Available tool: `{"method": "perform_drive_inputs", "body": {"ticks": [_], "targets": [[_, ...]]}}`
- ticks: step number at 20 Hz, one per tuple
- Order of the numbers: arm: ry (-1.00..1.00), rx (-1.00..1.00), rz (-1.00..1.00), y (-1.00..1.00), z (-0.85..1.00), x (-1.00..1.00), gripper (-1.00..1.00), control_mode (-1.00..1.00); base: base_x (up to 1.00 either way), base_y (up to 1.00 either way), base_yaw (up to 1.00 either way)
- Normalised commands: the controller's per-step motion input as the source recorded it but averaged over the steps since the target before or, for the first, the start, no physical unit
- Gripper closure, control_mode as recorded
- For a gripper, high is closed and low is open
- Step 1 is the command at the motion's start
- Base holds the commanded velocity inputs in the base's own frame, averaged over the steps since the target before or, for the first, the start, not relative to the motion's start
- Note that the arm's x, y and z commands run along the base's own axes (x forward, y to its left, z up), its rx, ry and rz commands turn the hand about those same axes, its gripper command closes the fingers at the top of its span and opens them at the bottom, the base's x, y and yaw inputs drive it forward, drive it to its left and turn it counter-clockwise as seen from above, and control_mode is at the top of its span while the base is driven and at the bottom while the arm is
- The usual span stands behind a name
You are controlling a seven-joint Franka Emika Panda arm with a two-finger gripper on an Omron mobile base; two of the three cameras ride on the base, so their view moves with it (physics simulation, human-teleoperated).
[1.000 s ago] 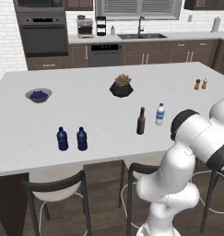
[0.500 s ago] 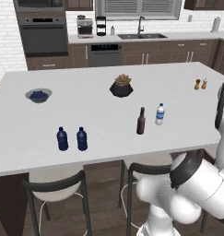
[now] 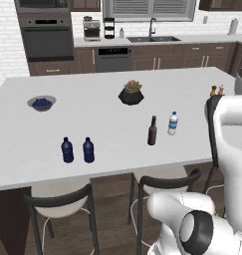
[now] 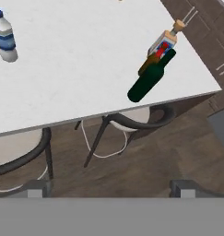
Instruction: Move the plastic bottles in the middle to the plastics group, and the glass bottles in the middle to the glass group.
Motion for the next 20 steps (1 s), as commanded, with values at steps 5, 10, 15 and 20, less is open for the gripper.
{"method": "perform_drive_inputs", "body": {"ticks": [5, 10, 15, 20], "targets": [[0.15, 0.13, 0.00, 0.92, 0.00, -0.06, -1.00, -1.00, 0.00, 0.00, 0.00], [0.04, 0.28, 0.03, 0.72, 0.00, 0.00, -1.00, -1.00, 0.00, 0.00, 0.00], [-0.04, 0.28, 0.04, 0.71, -0.06, 0.09, -1.00, -1.00, 0.00, 0.00, 0.00], [-0.25, 0.03, 0.01, 0.59, -0.04, 0.14, -1.00, -1.00, 0.00, 0.00, 0.00]]}}
